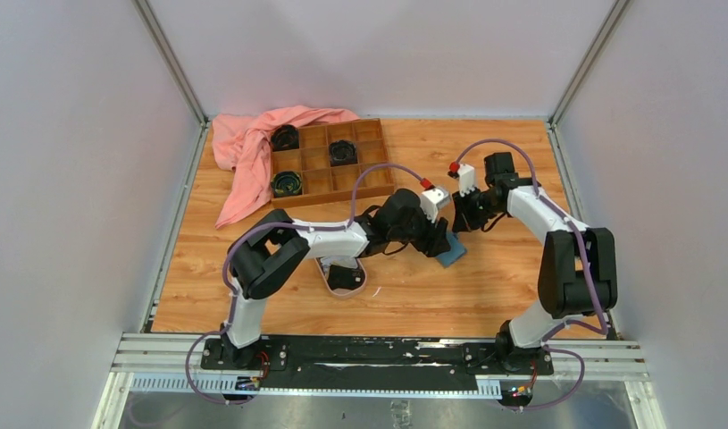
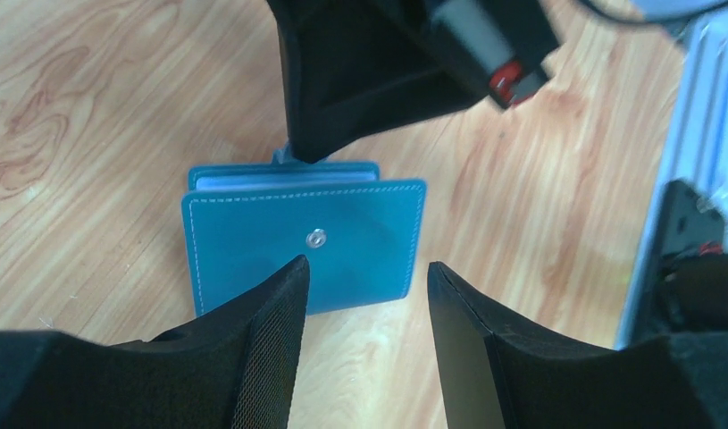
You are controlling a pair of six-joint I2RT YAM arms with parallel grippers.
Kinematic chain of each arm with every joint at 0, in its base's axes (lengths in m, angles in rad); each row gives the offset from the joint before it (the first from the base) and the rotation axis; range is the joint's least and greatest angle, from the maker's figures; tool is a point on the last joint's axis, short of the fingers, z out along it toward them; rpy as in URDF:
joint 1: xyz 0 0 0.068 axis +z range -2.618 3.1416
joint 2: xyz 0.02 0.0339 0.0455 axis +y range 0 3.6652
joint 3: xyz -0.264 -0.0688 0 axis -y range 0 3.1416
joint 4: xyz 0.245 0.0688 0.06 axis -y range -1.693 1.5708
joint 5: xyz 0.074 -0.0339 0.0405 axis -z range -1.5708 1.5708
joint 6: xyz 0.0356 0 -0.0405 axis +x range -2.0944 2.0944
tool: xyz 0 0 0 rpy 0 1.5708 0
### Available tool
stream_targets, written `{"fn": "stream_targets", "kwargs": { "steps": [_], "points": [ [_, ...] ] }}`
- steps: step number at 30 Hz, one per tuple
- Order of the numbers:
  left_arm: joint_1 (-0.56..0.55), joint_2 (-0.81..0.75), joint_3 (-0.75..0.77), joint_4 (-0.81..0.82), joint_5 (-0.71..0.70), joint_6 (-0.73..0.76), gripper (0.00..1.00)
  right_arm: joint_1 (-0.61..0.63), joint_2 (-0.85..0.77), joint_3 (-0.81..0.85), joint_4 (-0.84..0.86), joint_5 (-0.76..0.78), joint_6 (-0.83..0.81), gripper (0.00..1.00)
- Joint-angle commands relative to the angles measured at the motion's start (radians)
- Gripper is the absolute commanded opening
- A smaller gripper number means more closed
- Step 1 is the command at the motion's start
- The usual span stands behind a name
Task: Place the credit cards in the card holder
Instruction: Close the card holder at the center of the board.
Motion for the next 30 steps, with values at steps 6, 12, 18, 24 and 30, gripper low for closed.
{"fn": "stream_targets", "kwargs": {
  "steps": [6, 12, 18, 24, 30],
  "points": [
    [0.002, 0.107, -0.013, -0.005, 0.009, 0.201, 0.57, -0.041, 0.059, 0.067, -0.089, -0.152, -0.04, 0.0],
    [0.002, 0.147, 0.004, -0.006, -0.053, 0.163, 0.58, -0.056, 0.07, 0.083, -0.116, -0.181, -0.049, 0.0],
    [0.002, 0.183, 0.006, -0.007, -0.045, 0.124, 0.57, -0.043, 0.128, 0.089, -0.176, -0.285, -0.091, 0.0],
    [0.011, 0.191, -0.005, -0.005, -0.013, 0.094, 0.57, -0.025, 0.208, 0.102, -0.198, -0.183, -0.079, 0.0],
    [0.032, 0.191, -0.018, -0.005, 0.036, 0.074, 0.57, -0.025, 0.217, 0.108, -0.191, -0.149, -0.062, 0.07]
  ]
}}
